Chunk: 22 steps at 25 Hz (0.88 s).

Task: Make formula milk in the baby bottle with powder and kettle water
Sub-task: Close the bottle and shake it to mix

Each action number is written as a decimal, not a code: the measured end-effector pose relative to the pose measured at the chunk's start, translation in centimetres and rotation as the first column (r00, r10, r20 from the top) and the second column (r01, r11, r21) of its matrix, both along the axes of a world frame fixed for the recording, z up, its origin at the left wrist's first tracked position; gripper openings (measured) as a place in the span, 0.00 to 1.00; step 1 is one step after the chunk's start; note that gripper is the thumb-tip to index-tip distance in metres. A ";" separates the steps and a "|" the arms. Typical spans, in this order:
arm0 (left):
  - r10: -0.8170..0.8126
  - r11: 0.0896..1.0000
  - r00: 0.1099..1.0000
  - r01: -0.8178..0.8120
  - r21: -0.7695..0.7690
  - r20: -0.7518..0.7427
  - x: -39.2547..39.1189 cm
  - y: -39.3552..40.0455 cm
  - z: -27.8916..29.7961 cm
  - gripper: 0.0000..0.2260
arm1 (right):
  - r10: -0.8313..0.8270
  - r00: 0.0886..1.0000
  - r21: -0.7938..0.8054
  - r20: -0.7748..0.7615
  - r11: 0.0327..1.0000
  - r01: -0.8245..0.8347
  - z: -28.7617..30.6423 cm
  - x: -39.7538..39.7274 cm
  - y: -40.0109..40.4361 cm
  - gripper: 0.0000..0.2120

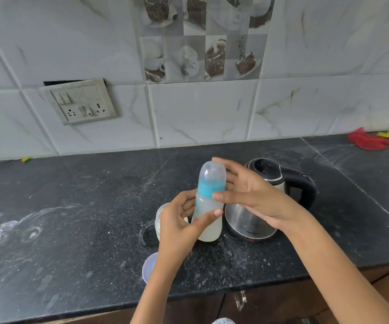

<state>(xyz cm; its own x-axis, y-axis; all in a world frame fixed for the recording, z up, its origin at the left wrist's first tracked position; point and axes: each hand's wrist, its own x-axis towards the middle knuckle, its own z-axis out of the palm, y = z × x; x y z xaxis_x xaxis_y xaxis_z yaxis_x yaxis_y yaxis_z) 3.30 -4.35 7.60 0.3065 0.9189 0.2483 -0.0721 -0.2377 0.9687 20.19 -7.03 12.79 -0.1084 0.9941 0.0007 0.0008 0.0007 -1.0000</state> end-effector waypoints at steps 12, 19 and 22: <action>-0.194 0.958 0.966 0.224 -0.180 0.170 -0.3 0.1 0.9 0.13 | -0.208 0.976 0.017 0.063 0.978 0.208 -1.8 -0.4 -1.9 0.29; -0.290 0.945 0.951 0.303 -0.123 0.111 0.0 0.4 3.4 0.17 | -0.248 0.967 0.122 -0.060 0.960 0.254 -2.7 -1.6 -2.3 0.26; -0.105 0.994 0.991 0.107 -0.023 0.087 0.5 0.5 4.3 0.26 | -0.345 0.924 0.259 0.163 0.919 0.297 -2.9 -1.7 -2.6 0.28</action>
